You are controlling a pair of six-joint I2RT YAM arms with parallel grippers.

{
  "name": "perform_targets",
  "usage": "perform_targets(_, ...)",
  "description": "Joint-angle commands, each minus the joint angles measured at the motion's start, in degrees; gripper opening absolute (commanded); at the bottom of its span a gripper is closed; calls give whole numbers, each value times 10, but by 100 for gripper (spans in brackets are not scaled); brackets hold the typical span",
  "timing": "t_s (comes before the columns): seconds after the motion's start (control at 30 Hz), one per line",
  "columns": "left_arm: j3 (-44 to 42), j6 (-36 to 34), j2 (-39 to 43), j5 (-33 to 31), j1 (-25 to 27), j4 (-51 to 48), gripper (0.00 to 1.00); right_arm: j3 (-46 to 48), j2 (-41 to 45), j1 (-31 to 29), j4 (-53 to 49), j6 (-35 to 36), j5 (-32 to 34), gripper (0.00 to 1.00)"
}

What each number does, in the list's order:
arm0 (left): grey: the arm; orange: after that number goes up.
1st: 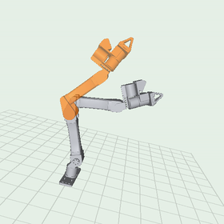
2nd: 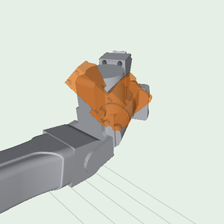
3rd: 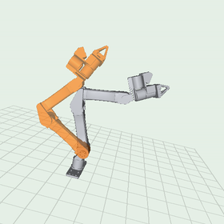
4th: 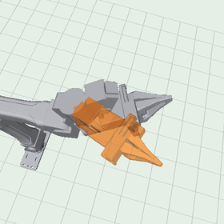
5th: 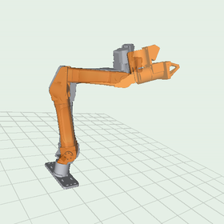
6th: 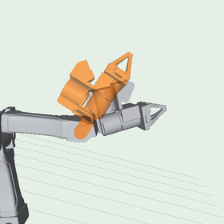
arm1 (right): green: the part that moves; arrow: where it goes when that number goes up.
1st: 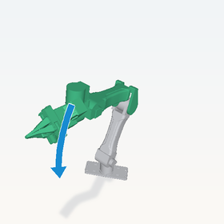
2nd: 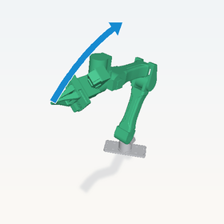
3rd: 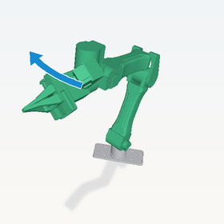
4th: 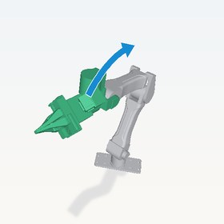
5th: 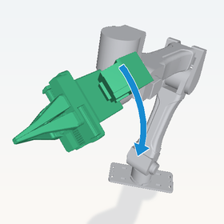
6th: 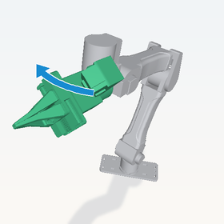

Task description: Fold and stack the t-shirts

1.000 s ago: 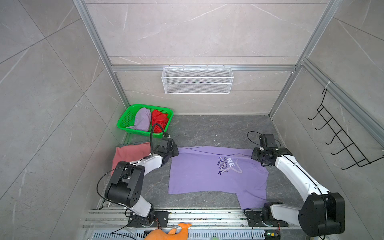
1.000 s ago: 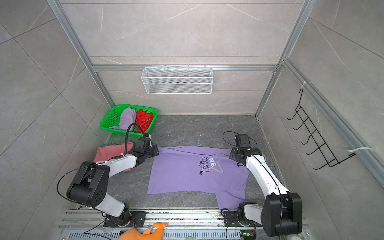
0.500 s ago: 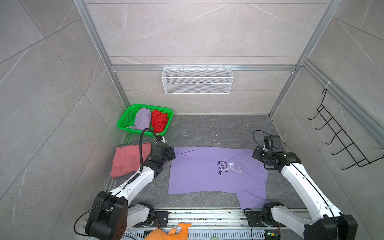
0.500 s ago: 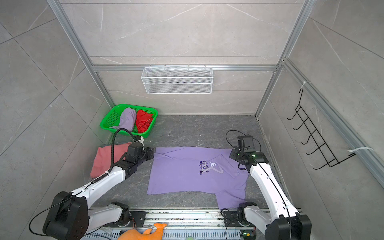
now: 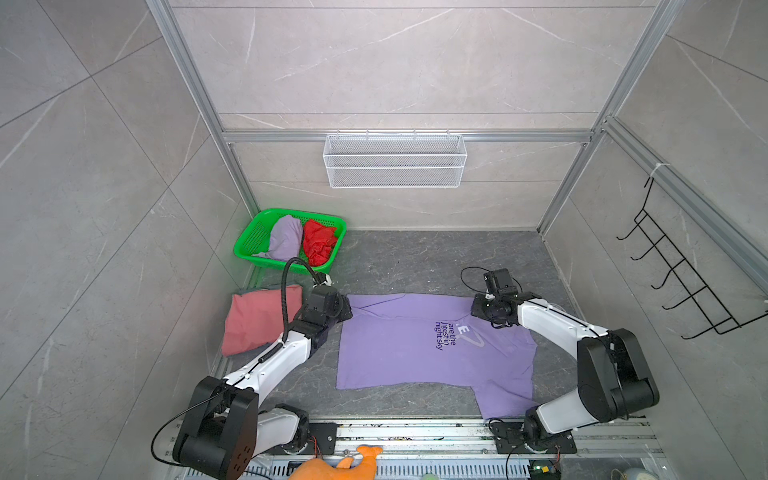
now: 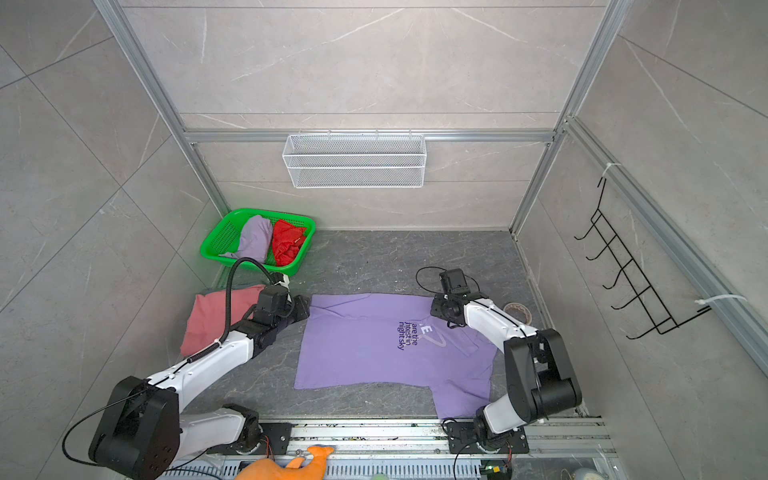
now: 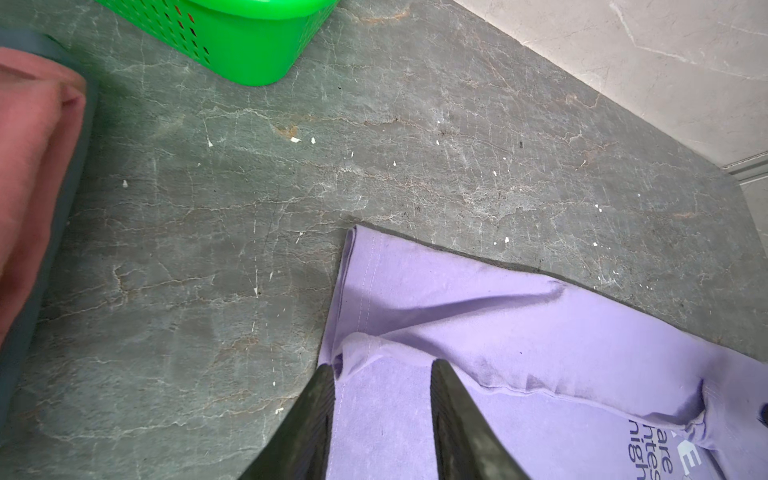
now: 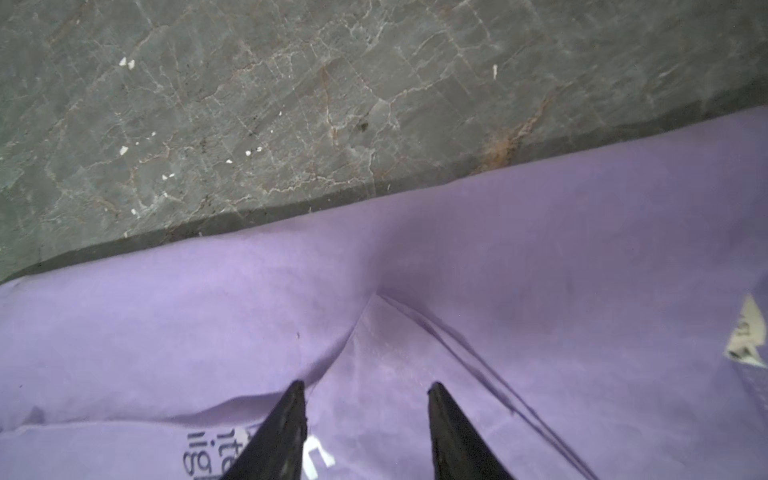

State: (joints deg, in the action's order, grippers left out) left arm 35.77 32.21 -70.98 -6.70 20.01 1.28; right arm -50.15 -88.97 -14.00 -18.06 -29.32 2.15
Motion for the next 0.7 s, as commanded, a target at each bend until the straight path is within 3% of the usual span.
perform_targets(0.0, 9, 7, -8, 11, 3, 6, 41, -17, -31, -4, 27, 18, 20, 49)
perform_targets(0.33, 11, 8, -18, 10, 4, 5, 41, -22, -86, -6, 49, 18, 38, 48)
perform_targets(0.57, 15, 11, -31, 4, 5, -2, 41, -30, -82, -6, 24, 4, 51, 10)
perform_targets(0.67, 26, 13, -44, -14, 4, -24, 41, -29, -54, -8, -1, -5, 61, 5)
